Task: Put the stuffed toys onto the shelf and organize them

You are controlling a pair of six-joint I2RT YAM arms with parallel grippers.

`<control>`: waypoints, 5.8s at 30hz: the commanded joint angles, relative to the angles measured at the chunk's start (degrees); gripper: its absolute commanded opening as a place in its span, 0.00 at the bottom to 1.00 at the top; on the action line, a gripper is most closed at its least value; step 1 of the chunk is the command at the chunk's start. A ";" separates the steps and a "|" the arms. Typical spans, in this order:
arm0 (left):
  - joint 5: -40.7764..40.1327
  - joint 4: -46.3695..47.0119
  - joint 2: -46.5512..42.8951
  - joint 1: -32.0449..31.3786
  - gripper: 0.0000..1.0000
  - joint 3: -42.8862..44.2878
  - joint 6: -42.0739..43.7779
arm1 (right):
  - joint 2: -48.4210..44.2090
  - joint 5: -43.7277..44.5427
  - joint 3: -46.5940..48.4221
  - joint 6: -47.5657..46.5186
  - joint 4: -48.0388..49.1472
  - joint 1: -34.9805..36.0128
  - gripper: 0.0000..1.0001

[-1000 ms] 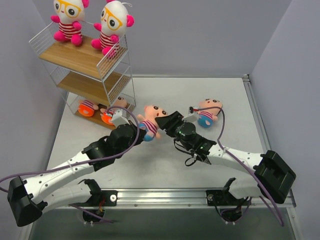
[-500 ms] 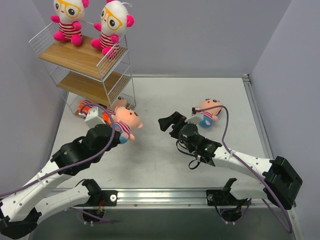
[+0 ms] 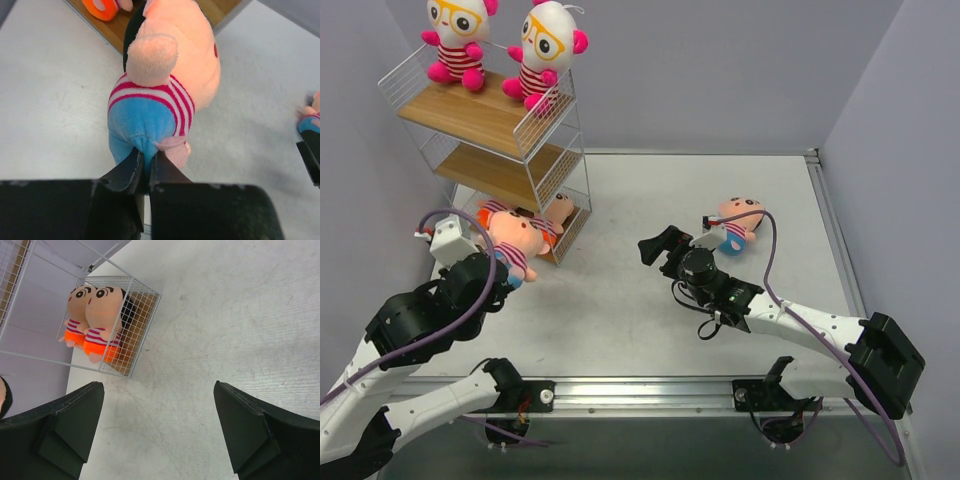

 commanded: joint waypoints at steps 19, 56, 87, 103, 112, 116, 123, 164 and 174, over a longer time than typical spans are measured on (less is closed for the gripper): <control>8.22 30.52 4.99 28.53 0.02 2.36 29.22 | -1.27 -0.14 2.28 -3.51 0.56 0.08 0.95; 76.71 64.28 26.27 79.00 0.02 -3.54 29.57 | -14.53 -6.82 -3.78 -23.72 5.39 -0.27 0.93; 83.48 61.65 49.91 78.65 0.32 13.60 22.63 | -14.01 -8.14 -2.20 -29.79 5.48 -0.27 0.93; 77.95 58.14 47.81 79.00 0.54 14.13 22.19 | -13.75 -7.79 -0.70 -29.44 2.58 -0.27 0.92; 75.75 55.67 45.26 79.18 0.69 13.52 22.10 | -13.40 -7.88 0.79 -29.61 1.35 -0.18 0.92; 75.66 55.32 43.68 79.27 0.76 12.90 21.14 | -13.48 -7.97 1.14 -29.43 0.56 -0.18 0.91; 73.02 52.07 38.06 79.62 0.87 8.00 20.96 | -11.73 -7.09 3.68 -30.93 -3.04 -0.18 0.92; 56.57 21.30 -3.70 45.43 0.94 -7.14 39.85 | 28.34 -12.79 46.58 -58.25 -40.84 -42.54 0.83; 65.99 23.67 -3.96 44.73 0.94 -8.63 38.28 | 41.79 -14.38 50.72 -54.05 -44.97 -45.27 0.81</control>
